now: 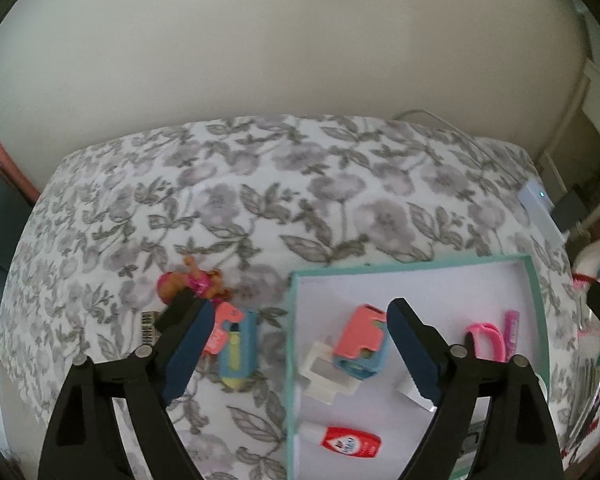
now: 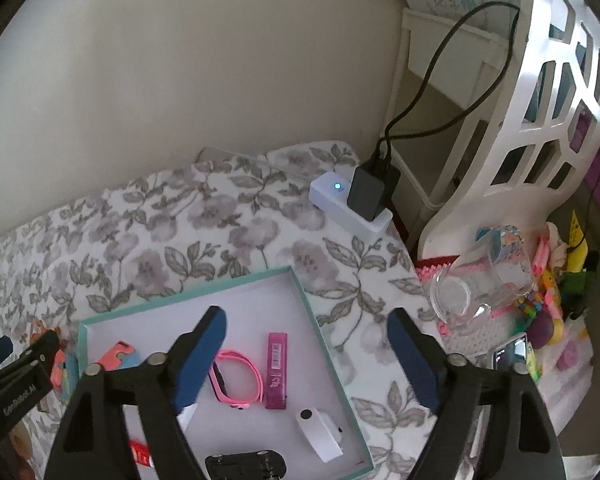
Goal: Organize rigid objects
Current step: 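Move both tools back toward the remaining objects beside the tray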
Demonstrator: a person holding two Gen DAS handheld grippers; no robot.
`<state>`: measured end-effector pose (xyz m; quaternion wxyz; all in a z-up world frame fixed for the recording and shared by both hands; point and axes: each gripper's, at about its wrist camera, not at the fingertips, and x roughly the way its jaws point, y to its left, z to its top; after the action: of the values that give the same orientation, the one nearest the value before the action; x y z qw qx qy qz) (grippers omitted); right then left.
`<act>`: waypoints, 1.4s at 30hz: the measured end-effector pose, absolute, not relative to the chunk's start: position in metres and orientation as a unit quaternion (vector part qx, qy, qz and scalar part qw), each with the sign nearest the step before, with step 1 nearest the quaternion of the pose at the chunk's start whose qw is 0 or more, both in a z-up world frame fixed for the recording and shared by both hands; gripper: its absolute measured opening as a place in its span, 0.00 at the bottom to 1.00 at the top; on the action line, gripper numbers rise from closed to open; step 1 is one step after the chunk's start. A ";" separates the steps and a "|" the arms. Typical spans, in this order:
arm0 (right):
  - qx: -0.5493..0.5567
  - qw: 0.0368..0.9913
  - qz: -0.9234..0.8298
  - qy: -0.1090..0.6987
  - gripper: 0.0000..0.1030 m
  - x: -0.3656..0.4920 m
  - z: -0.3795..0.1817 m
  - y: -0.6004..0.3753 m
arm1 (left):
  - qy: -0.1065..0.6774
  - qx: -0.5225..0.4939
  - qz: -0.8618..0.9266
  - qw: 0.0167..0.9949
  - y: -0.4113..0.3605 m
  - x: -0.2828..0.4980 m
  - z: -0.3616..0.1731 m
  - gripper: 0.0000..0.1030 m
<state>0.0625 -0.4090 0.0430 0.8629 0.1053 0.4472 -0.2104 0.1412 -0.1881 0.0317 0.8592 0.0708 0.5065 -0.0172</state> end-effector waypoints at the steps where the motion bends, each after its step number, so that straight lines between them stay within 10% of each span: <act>1: 0.105 0.864 -0.211 0.445 0.90 0.062 0.044 -0.409 | 0.506 0.067 -0.012 0.860 -0.183 0.143 0.032 0.89; 42: 0.045 0.871 0.044 0.488 1.00 0.124 0.002 -0.176 | 0.520 -0.064 0.181 0.832 0.069 0.159 0.035 0.99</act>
<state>0.1243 -0.1763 0.0021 0.8708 0.0453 0.4876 0.0440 0.1588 0.0688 0.0349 0.8323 -0.0641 0.5200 0.1812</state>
